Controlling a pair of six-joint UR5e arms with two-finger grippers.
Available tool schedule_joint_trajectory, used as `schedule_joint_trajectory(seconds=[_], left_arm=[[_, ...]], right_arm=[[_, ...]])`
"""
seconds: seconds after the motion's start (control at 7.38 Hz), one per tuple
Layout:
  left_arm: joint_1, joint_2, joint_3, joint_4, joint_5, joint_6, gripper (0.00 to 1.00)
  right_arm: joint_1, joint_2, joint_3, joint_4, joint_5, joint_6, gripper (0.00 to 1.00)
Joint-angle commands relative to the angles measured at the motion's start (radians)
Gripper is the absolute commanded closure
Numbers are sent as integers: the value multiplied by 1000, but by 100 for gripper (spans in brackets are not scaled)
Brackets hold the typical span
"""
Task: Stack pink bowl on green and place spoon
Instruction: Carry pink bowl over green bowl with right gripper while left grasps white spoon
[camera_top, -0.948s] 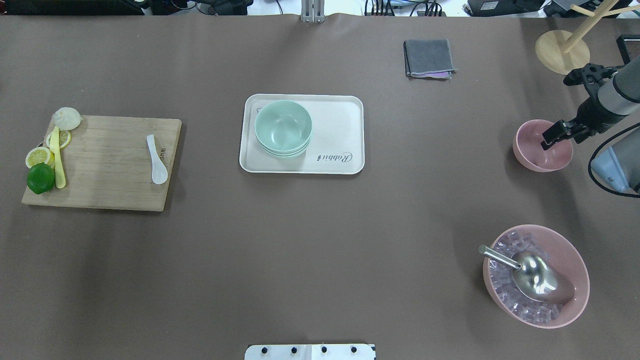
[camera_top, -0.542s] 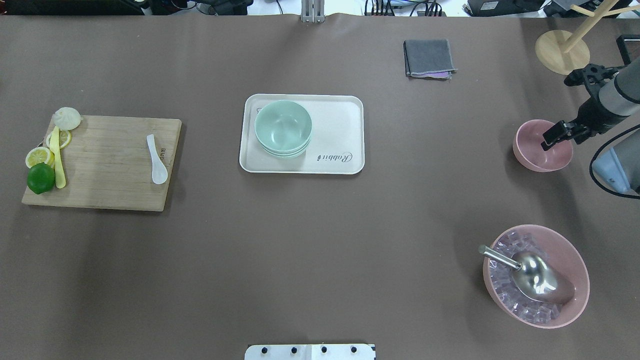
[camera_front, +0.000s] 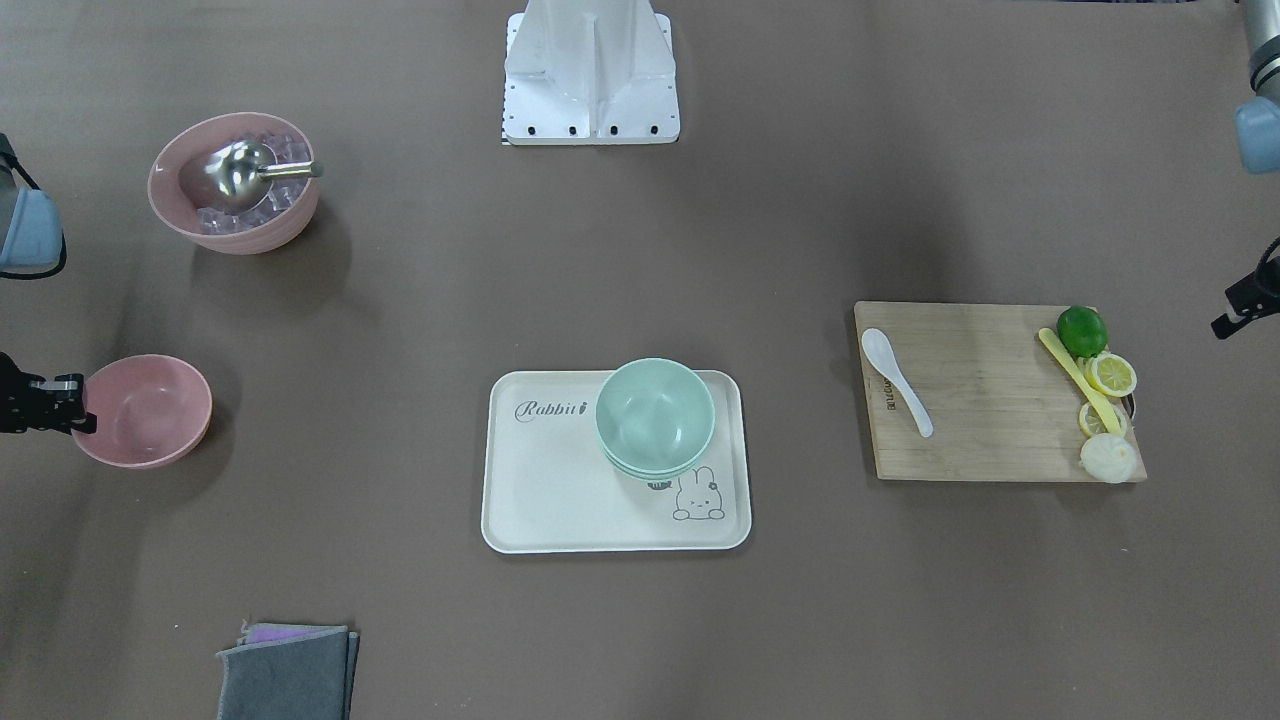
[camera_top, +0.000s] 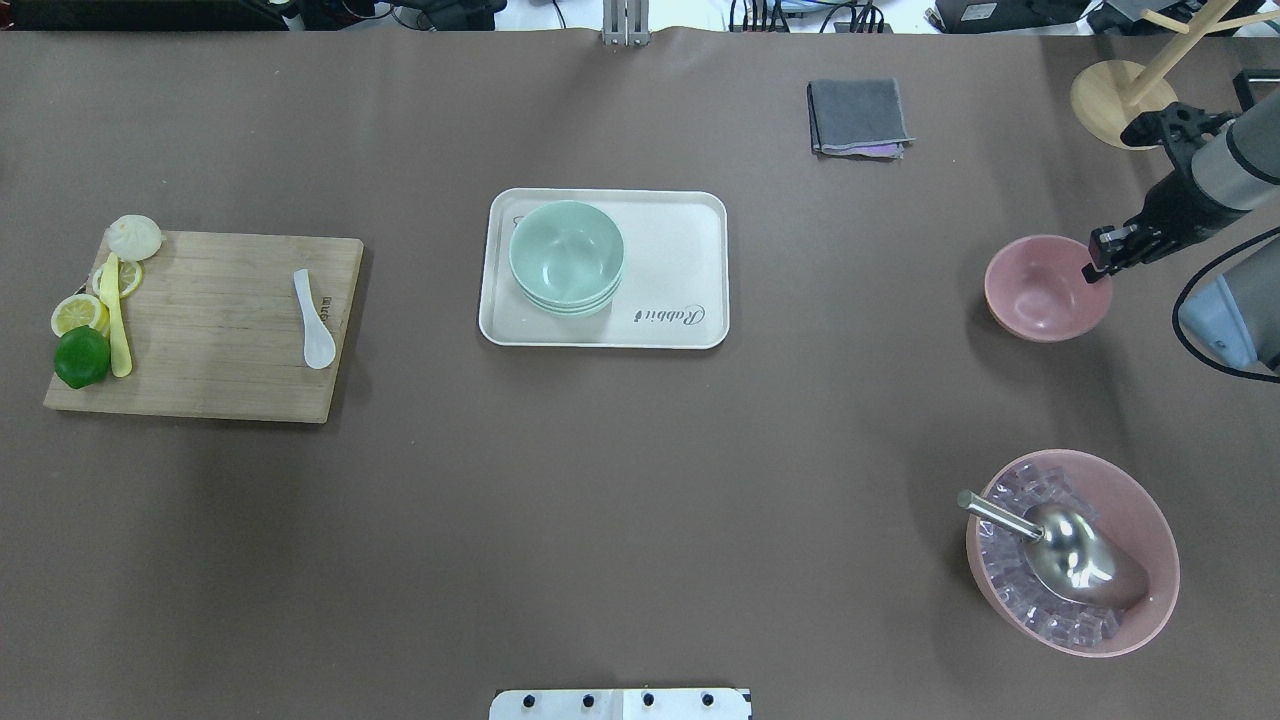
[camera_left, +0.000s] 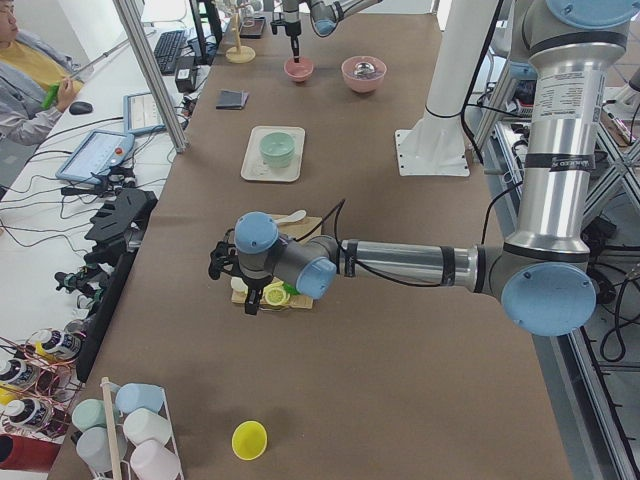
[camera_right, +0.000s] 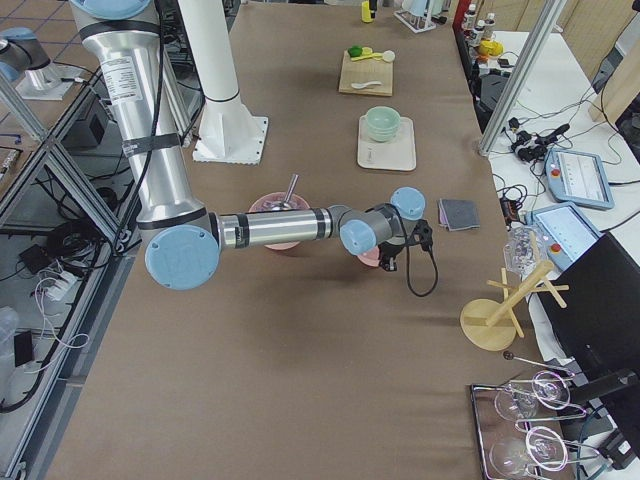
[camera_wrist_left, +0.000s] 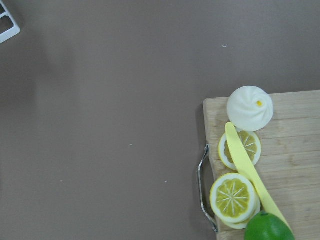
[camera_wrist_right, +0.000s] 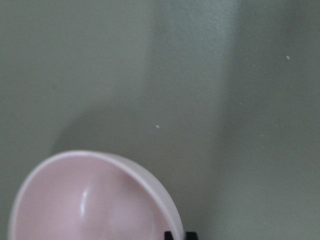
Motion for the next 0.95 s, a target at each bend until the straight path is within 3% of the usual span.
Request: schedule_joint_trajectory(seconds=[0.0, 0.14, 0.41, 0.81], left_arm=[[102, -94, -4, -1, 5, -228, 3], [156, -128, -1, 0, 8, -302, 3], [292, -188, 5, 5, 159, -492, 3], [419, -270, 27, 9, 167, -715, 11]], right_arm=[[4, 99, 108, -8, 68, 268, 100], [1, 154, 135, -8, 76, 392, 100], [-63, 282, 139, -9, 73, 626, 100], [-249, 420, 123, -9, -89, 839, 100]])
